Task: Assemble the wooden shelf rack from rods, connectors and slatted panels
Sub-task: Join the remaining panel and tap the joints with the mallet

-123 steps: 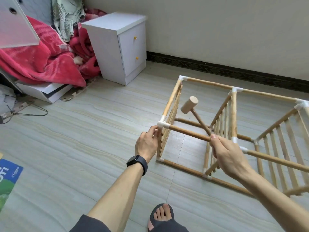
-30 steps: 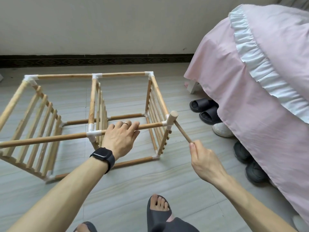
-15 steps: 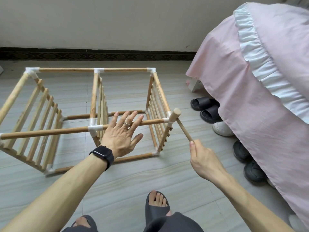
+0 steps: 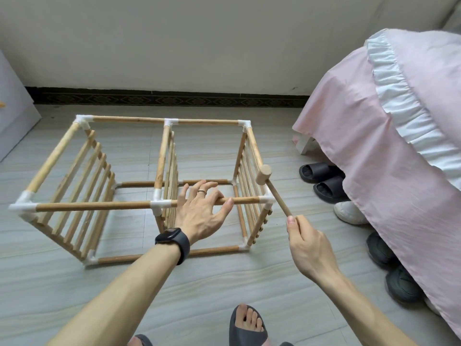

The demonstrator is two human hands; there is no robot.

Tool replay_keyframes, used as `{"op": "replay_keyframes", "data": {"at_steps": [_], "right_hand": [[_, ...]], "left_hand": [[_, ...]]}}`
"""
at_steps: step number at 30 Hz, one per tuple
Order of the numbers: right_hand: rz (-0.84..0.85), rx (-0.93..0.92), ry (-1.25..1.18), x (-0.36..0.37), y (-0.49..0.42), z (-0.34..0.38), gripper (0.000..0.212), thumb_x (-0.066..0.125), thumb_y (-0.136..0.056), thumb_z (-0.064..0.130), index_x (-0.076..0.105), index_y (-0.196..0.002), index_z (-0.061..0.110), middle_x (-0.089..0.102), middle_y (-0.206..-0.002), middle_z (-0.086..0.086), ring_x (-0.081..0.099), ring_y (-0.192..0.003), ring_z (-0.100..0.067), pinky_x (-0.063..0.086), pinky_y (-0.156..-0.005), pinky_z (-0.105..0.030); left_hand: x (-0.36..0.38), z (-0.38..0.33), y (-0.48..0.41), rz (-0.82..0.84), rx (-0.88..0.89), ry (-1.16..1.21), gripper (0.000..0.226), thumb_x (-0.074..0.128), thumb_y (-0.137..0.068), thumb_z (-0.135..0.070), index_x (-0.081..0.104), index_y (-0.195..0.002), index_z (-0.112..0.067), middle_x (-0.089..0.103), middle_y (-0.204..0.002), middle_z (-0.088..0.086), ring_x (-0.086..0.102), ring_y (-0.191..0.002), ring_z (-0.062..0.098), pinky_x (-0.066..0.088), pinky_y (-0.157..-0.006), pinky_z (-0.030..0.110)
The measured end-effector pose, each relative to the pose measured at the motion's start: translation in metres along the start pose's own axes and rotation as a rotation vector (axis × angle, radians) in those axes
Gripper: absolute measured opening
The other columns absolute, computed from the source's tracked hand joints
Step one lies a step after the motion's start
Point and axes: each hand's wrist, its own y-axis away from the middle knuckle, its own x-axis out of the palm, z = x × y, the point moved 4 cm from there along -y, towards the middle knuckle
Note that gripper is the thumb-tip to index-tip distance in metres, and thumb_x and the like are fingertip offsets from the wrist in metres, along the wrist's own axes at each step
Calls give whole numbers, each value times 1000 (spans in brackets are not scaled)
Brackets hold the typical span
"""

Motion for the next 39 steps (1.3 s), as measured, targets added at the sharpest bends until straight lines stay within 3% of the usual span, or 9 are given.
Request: {"op": "replay_keyframes", "data": {"at_steps": [10,16,21,25,28,31,33,35,39], "right_hand": [[-21,-340,-56,53,-67,74,35,31,-106,35,52,-82,22,53,-81,7,46,-84,-16,33,-74,-28],[33,-544,286,83,-118,98,32,36,-107,31,56,-87,17,67,-99,-4,58,-115,-28,36,-105,-50],[-112,-694,337,101,-104,110,39,30,-101,32,52,-75,14,56,-64,-9,56,-64,-35,46,-63,-44],[-195,-567,251,115,-62,120,32,30,-102,30,47,-77,19,54,-59,-4,51,-55,-28,36,-66,-39],[-91,-438,128,129,-28,139,30,26,-108,27,39,-81,25,51,-60,5,45,-54,-21,27,-66,-38],[128,-399,-87,138,0,157,30,22,-110,36,37,-84,30,58,-62,3,52,-58,-12,30,-68,-38],[266,-315,-356,127,7,165,31,27,-110,41,47,-88,31,70,-74,2,66,-67,-13,48,-66,-34],[324,-219,-587,105,7,164,34,37,-108,43,60,-92,25,73,-82,4,70,-65,-10,57,-62,-31],[110,-278,-577,44,-3,136,16,61,-102,26,65,-113,37,72,-71,5,58,-51,-3,43,-54,-14]], "left_hand": [[-35,75,45,-80,-35,-81,65,20,-85,-78,71,-84,-37,37,-148,-14,9,-148,13,-20,-117,34],[-59,118,67,-22,-139,-114,53,18,-77,-61,65,-76,-36,32,-151,-13,3,-148,13,-16,-121,45],[-75,154,71,-24,-179,-211,48,9,-85,-50,54,-96,-39,21,-161,-9,-6,-153,15,-17,-120,50],[-89,189,69,-32,-293,-243,43,13,-103,-43,41,-136,-40,-8,-167,-4,-15,-153,16,-15,-120,54],[-109,202,54,-2,-416,-300,45,19,-106,-46,26,-150,-40,8,-168,2,0,-155,22,-6,-121,58],[-120,172,39,-55,-390,-386,35,29,-103,-43,51,-129,-31,49,-147,6,33,-142,26,19,-115,57],[-112,136,39,-58,-305,-373,35,30,-101,-45,59,-111,-29,65,-121,0,50,-118,23,33,-104,47],[-90,98,50,5,-213,-280,42,26,-100,-52,62,-104,-31,68,-104,-4,56,-104,22,39,-97,44],[-50,39,81,38,31,-188,62,12,-98,-63,57,-76,-26,51,-60,-7,51,-64,16,35,-66,36]]}}
